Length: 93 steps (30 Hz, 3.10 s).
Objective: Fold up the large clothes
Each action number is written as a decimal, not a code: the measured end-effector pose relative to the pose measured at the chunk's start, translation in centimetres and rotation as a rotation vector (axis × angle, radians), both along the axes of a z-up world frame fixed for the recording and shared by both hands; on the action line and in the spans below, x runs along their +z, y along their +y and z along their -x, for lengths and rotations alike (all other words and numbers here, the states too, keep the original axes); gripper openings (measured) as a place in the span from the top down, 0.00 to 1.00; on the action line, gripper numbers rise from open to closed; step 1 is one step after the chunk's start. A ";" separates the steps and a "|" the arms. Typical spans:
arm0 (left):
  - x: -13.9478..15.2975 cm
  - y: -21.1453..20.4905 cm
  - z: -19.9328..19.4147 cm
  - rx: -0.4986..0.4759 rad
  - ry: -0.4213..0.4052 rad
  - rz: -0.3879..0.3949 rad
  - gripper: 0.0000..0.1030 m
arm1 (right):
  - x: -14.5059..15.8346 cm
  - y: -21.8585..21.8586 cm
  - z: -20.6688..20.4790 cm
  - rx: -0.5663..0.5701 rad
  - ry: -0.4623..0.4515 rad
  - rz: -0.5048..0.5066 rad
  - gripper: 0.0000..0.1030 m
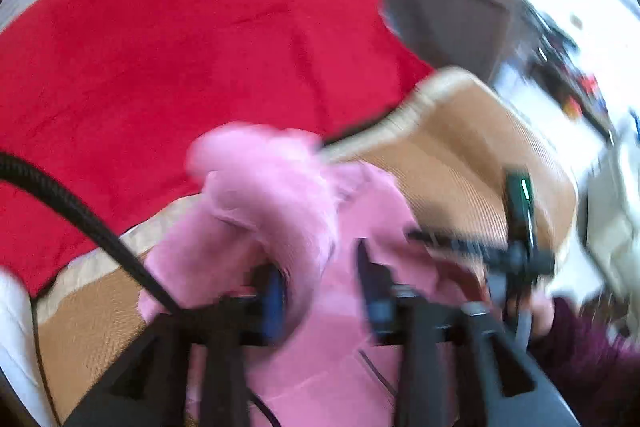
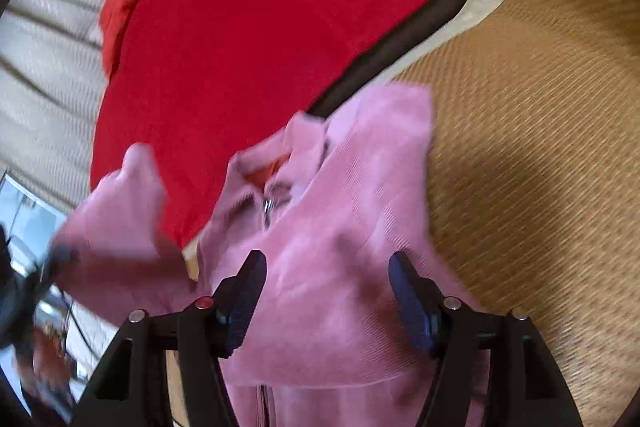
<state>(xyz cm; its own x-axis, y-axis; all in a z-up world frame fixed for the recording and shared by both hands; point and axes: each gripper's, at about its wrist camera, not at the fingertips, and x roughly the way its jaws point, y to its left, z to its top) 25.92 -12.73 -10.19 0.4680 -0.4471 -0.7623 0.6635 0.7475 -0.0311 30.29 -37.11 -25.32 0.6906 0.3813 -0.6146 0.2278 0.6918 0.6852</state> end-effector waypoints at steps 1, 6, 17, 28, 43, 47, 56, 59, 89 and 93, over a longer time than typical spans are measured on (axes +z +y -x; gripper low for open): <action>-0.5 0.0 0.7 -0.009 -0.023 -0.010 0.52 | 0.3 -0.5 0.2 -0.019 -0.007 -0.004 0.33; -3.7 4.9 -0.9 0.163 0.042 -0.019 0.45 | 0.5 -1.3 0.2 -0.025 -0.011 -0.035 0.30; -16.0 12.3 -4.3 0.448 0.228 -0.144 0.43 | 2.7 2.6 -0.8 0.076 -0.140 0.101 0.43; -11.1 12.1 -4.8 0.434 0.098 -0.066 0.39 | 1.2 4.4 -2.5 0.149 -0.048 0.126 0.58; -12.2 14.6 0.3 0.417 0.207 -0.038 0.38 | 1.3 4.1 0.0 0.229 -0.018 0.083 0.28; -11.9 17.3 5.4 0.404 0.227 0.015 0.31 | 1.4 2.3 2.3 0.237 -0.007 0.043 0.28; -14.5 19.5 14.9 0.372 0.320 0.095 0.31 | 1.4 -0.9 10.2 0.284 0.012 -0.020 0.28; -16.1 20.3 17.0 0.374 0.348 0.147 0.32 | 0.7 -1.8 13.6 0.282 0.049 -0.031 0.28; -25.2 22.6 18.9 0.501 0.614 0.235 0.33 | -5.3 2.6 17.8 0.331 0.338 0.250 0.30; -25.3 19.9 18.7 0.422 0.603 0.245 0.41 | -7.6 3.4 17.6 0.358 0.422 0.210 0.29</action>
